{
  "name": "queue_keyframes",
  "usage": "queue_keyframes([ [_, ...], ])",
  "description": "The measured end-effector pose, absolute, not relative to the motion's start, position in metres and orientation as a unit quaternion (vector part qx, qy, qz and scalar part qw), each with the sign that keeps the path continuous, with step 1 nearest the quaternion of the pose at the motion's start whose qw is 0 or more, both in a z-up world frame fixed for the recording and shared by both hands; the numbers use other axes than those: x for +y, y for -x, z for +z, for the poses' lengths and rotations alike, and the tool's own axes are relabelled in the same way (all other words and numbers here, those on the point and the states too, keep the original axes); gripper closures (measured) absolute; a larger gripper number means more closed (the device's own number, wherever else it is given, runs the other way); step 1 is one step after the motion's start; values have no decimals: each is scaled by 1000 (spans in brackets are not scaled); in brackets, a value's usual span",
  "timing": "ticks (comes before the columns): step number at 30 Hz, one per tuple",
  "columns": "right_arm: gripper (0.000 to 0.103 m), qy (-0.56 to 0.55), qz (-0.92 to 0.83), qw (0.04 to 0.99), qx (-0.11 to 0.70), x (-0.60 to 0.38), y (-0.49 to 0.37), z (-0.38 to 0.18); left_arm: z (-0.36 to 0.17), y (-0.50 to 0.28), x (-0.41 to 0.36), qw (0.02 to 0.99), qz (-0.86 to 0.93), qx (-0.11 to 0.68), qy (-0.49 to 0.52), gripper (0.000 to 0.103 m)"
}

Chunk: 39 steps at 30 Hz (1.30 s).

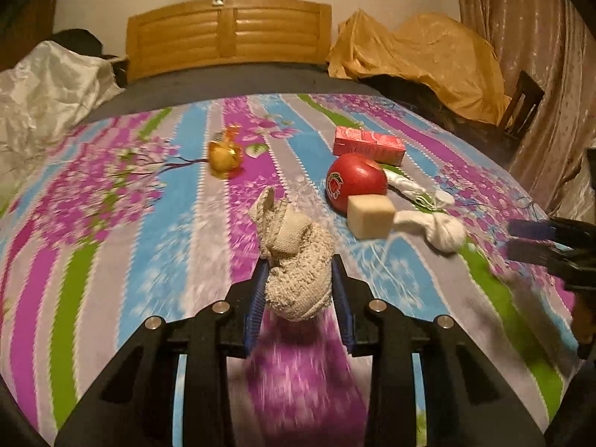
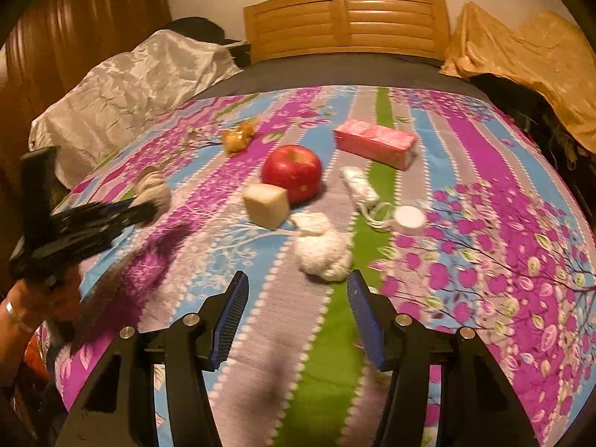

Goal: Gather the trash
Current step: 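Grasp beige knitted cloth with left gripper while right grasps cream sponge block, then carry the knitted cloth and sponge block over the green bin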

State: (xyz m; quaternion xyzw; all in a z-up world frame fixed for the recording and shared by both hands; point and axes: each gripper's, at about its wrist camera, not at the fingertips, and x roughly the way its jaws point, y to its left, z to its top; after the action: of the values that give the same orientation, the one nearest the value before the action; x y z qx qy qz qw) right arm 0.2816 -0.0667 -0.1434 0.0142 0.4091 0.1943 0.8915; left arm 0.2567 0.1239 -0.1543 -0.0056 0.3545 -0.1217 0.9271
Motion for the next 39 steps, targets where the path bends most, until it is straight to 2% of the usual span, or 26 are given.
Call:
queue_keyframes([
  [8,51,-11,215,888,407,-8,-320,-149,-140,-214,129,930,-101,345,83,71],
  [14,52,-8,155,879,452,21,-386,-185,-135,-210,136,932,-87,336,101,71],
  [16,65,-9,149,874,462,25,-398,-195,-135,-210,137,933,-82,334,104,71],
  [18,70,-5,146,878,455,26,-396,-195,-135,-210,138,934,-77,334,102,71],
  [23,73,-35,181,889,420,13,-360,-157,-129,-207,138,935,-70,333,104,71],
  [31,74,-86,210,907,355,-52,-261,-62,-98,-197,107,936,-77,331,89,71],
  [39,74,-96,117,935,322,-170,-156,-2,-55,-192,7,931,-135,339,17,71],
])
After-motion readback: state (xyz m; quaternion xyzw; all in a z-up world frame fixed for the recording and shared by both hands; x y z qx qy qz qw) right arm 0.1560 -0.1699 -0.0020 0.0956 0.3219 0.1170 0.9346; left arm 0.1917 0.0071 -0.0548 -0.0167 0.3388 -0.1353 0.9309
